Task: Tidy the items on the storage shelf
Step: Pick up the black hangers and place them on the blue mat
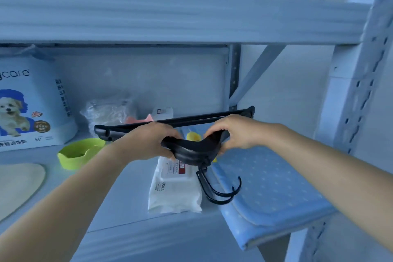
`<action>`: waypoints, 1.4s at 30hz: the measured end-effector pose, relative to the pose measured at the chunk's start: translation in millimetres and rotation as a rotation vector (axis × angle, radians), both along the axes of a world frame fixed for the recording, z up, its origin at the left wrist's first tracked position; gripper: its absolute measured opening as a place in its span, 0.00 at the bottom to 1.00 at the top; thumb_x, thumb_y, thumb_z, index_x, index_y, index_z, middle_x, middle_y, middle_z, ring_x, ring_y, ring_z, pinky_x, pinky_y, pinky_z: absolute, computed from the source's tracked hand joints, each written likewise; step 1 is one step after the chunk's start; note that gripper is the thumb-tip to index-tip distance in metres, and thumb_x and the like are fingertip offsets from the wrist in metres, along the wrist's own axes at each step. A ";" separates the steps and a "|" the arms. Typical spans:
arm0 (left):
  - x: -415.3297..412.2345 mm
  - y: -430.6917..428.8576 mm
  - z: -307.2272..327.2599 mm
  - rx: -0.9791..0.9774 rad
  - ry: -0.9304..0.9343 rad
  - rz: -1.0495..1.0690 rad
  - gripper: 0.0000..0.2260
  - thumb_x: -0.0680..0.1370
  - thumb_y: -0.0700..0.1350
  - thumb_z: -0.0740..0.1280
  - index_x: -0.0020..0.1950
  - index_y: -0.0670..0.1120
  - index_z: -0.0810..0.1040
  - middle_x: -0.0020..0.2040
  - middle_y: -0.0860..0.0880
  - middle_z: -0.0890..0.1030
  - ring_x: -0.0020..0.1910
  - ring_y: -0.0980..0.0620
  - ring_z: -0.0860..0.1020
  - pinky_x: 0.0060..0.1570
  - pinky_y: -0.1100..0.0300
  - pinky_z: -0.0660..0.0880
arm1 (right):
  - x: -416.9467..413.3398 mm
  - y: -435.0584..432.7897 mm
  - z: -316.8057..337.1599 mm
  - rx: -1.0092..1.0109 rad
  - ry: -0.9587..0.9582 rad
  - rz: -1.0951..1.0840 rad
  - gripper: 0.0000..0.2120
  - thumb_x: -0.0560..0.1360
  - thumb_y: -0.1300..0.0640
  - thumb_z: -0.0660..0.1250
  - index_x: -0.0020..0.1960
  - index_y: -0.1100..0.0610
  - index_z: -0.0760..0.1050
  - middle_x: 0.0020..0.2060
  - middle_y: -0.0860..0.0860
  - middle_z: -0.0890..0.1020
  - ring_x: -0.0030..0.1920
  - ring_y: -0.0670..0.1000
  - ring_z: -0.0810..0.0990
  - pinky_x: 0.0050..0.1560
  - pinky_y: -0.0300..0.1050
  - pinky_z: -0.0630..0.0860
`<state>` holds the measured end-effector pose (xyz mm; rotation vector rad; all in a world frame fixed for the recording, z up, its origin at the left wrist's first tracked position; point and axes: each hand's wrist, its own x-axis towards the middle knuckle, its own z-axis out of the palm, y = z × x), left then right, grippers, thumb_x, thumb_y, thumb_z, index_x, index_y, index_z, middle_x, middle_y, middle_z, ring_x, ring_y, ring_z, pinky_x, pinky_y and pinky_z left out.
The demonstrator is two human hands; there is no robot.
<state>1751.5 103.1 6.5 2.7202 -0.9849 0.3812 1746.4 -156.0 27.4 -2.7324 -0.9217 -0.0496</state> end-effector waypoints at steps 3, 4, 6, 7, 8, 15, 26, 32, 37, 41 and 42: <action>11.0 -37.2 -1.1 0.008 0.022 0.040 0.13 0.67 0.49 0.75 0.49 0.55 0.78 0.40 0.60 0.77 0.43 0.60 0.75 0.51 0.59 0.70 | 8.2 -38.4 0.2 0.015 -0.089 -0.086 0.22 0.69 0.52 0.74 0.61 0.47 0.75 0.59 0.42 0.77 0.59 0.45 0.74 0.61 0.44 0.70; 14.3 -47.5 -2.5 0.007 0.030 0.049 0.13 0.67 0.48 0.75 0.49 0.54 0.78 0.40 0.60 0.77 0.44 0.58 0.75 0.50 0.57 0.72 | 11.0 -50.2 0.6 0.023 -0.111 -0.113 0.23 0.69 0.52 0.74 0.63 0.47 0.74 0.61 0.43 0.76 0.61 0.45 0.73 0.62 0.42 0.69; 21.1 -64.6 -6.9 0.019 0.044 0.065 0.14 0.67 0.48 0.74 0.51 0.53 0.79 0.42 0.57 0.79 0.44 0.56 0.76 0.48 0.55 0.74 | 16.2 -71.8 0.5 0.075 -0.116 -0.149 0.23 0.71 0.54 0.73 0.65 0.48 0.73 0.62 0.43 0.76 0.60 0.43 0.73 0.60 0.35 0.68; 24.2 -72.0 -9.9 0.028 0.057 0.081 0.14 0.67 0.49 0.74 0.51 0.53 0.79 0.42 0.56 0.80 0.44 0.55 0.76 0.47 0.56 0.74 | 18.1 -80.8 -0.1 0.095 -0.108 -0.158 0.22 0.72 0.54 0.72 0.65 0.47 0.73 0.61 0.42 0.76 0.57 0.41 0.73 0.56 0.29 0.67; 27.1 -78.8 -12.8 0.032 0.073 0.101 0.14 0.66 0.50 0.74 0.50 0.53 0.79 0.42 0.55 0.80 0.43 0.55 0.76 0.45 0.57 0.74 | 19.5 -88.3 -0.7 0.099 -0.104 -0.163 0.21 0.72 0.55 0.71 0.64 0.47 0.74 0.60 0.41 0.77 0.54 0.38 0.72 0.53 0.24 0.65; 39.5 -129.3 -10.1 0.091 0.096 0.276 0.11 0.67 0.51 0.74 0.41 0.55 0.73 0.37 0.57 0.73 0.40 0.54 0.74 0.37 0.60 0.67 | 24.3 -115.6 -9.1 0.095 -0.018 -0.183 0.16 0.75 0.46 0.67 0.59 0.50 0.77 0.56 0.43 0.80 0.57 0.41 0.76 0.53 0.33 0.68; 48.9 -199.2 -33.9 0.091 0.067 0.524 0.13 0.71 0.49 0.70 0.54 0.50 0.76 0.50 0.50 0.79 0.49 0.48 0.78 0.40 0.58 0.71 | 39.6 -120.7 -53.1 -0.129 -0.176 -0.254 0.04 0.73 0.62 0.66 0.47 0.63 0.75 0.36 0.56 0.75 0.40 0.56 0.74 0.37 0.45 0.69; 37.4 -165.5 -16.8 0.038 0.157 0.478 0.21 0.73 0.54 0.69 0.64 0.52 0.72 0.59 0.54 0.76 0.57 0.52 0.75 0.54 0.57 0.73 | 45.9 -121.1 -53.9 -0.101 -0.188 -0.229 0.16 0.74 0.60 0.67 0.61 0.58 0.74 0.55 0.55 0.78 0.55 0.57 0.76 0.55 0.54 0.75; 25.7 -143.4 -7.7 0.141 0.119 0.465 0.12 0.72 0.54 0.68 0.54 0.52 0.79 0.49 0.53 0.80 0.49 0.51 0.77 0.49 0.53 0.77 | 49.3 -103.1 -50.8 -0.056 -0.209 -0.149 0.17 0.73 0.56 0.69 0.62 0.55 0.74 0.58 0.50 0.76 0.58 0.54 0.74 0.56 0.52 0.74; 20.3 -132.8 -8.6 0.093 0.100 0.450 0.14 0.71 0.55 0.69 0.55 0.55 0.78 0.51 0.57 0.79 0.50 0.54 0.77 0.49 0.55 0.76 | 52.9 -87.3 -48.9 -0.044 -0.197 -0.093 0.16 0.73 0.55 0.69 0.61 0.54 0.75 0.55 0.51 0.78 0.57 0.53 0.74 0.54 0.50 0.73; 19.6 -129.0 -8.0 0.056 0.082 0.450 0.15 0.70 0.57 0.69 0.56 0.57 0.77 0.51 0.59 0.78 0.51 0.55 0.76 0.50 0.57 0.76 | 54.7 -84.8 -48.4 -0.043 -0.188 -0.084 0.16 0.73 0.55 0.69 0.60 0.54 0.75 0.55 0.50 0.78 0.56 0.52 0.74 0.53 0.49 0.73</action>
